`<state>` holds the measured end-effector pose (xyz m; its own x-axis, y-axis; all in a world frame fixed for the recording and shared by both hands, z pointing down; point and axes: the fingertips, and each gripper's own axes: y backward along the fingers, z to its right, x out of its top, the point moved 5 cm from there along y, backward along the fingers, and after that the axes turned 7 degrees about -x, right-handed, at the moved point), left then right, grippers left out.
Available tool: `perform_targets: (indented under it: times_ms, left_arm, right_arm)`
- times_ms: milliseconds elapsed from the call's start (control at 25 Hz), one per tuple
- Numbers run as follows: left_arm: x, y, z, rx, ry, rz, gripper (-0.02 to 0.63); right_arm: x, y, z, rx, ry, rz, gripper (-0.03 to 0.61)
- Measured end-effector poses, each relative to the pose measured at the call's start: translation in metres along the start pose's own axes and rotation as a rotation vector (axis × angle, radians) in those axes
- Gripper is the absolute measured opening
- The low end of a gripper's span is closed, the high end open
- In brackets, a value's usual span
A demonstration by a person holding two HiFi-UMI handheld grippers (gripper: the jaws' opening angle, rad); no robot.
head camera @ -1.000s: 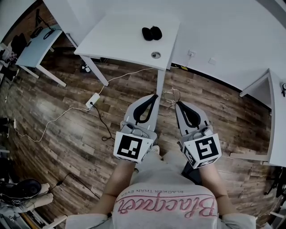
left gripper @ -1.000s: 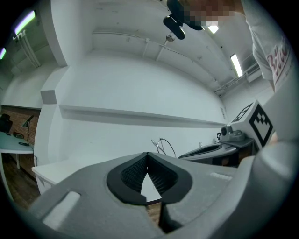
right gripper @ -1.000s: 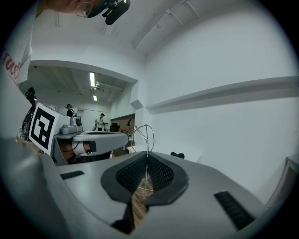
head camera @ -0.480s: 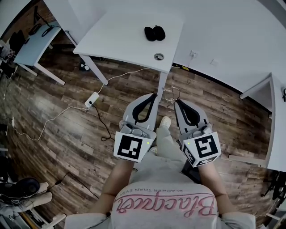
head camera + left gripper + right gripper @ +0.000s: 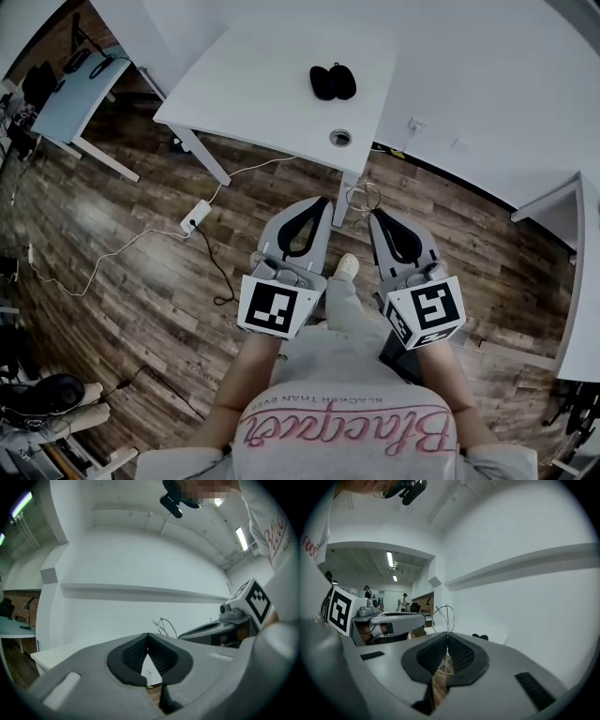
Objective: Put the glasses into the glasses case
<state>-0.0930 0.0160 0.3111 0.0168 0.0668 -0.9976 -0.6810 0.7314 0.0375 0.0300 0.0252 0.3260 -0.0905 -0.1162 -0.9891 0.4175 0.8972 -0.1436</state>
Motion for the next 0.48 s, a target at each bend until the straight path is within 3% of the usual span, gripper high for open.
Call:
perform_targets:
  times_ms: [480]
  left_arm:
    - [-0.004, -0.083, -0.060, 0.031, 0.007, -0.009, 0.005]
  right_arm:
    - [0.011, -0.090, 0.056, 0.040, 0.007, -0.027, 0.015]
